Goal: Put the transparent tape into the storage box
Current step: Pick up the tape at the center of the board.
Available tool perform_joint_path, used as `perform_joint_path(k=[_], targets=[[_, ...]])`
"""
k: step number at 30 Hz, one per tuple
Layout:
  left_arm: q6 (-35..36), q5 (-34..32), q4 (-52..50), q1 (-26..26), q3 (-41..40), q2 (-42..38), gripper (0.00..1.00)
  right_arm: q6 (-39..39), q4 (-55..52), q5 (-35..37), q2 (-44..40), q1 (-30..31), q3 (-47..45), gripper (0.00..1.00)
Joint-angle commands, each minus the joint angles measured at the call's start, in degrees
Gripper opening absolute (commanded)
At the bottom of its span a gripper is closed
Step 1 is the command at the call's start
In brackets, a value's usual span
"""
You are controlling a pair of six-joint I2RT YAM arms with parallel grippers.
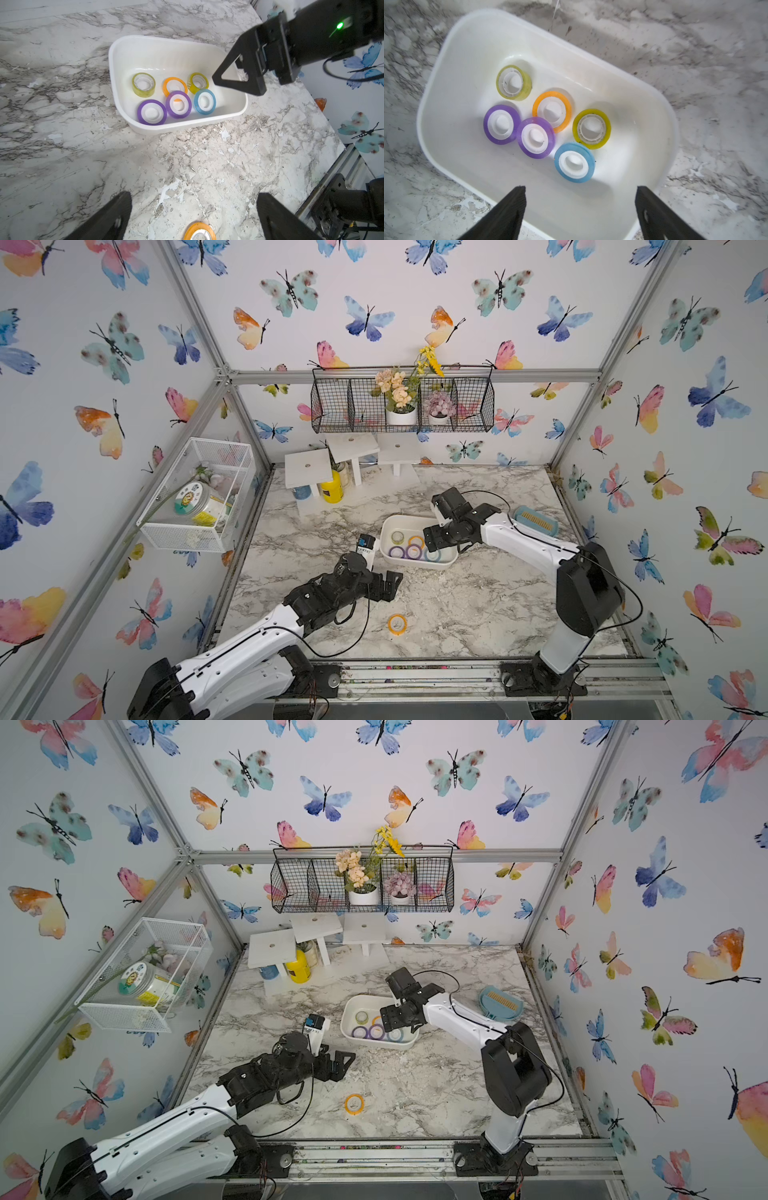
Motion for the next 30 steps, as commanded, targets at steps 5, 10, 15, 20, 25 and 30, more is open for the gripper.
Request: perform_joint_path(k=[5, 10, 15, 20, 25, 30], targets=[[-4.3, -10.6, -10.8, -9.6, 4.9, 7.1, 0.99, 1.6, 15.9, 10.5, -16.7, -1.1, -17.2, 0.98], [-6.5, -12.2, -16.1, -14.0, 8.1, 12.5, 0.99, 1.6, 32.7, 16.6, -28.5, -1.1, -34.2, 0.99], [-7.9, -12.0, -19.6, -16.5, 9.9, 16.0, 0.99, 1.6, 43.0, 20.3, -37.1, -1.1, -45.4, 0.99], [-8.1, -10.1, -21.7, -18.0, 10.8, 19.2, 0.99, 0.7, 48.1, 23.6, -42.9, -1.0, -51.0, 0.99], [-8.1, -10.0, -25.2, -20.0, 12.7, 23.7, 0.99, -0.8, 52.5, 22.6, -44.7, -1.1, -54.4, 0.99], [-7.3, -7.4, -26.3, -20.3, 13.3, 28.3, 1.0, -0.5, 51.1, 22.5, -42.3, -1.1, -52.9, 0.99]])
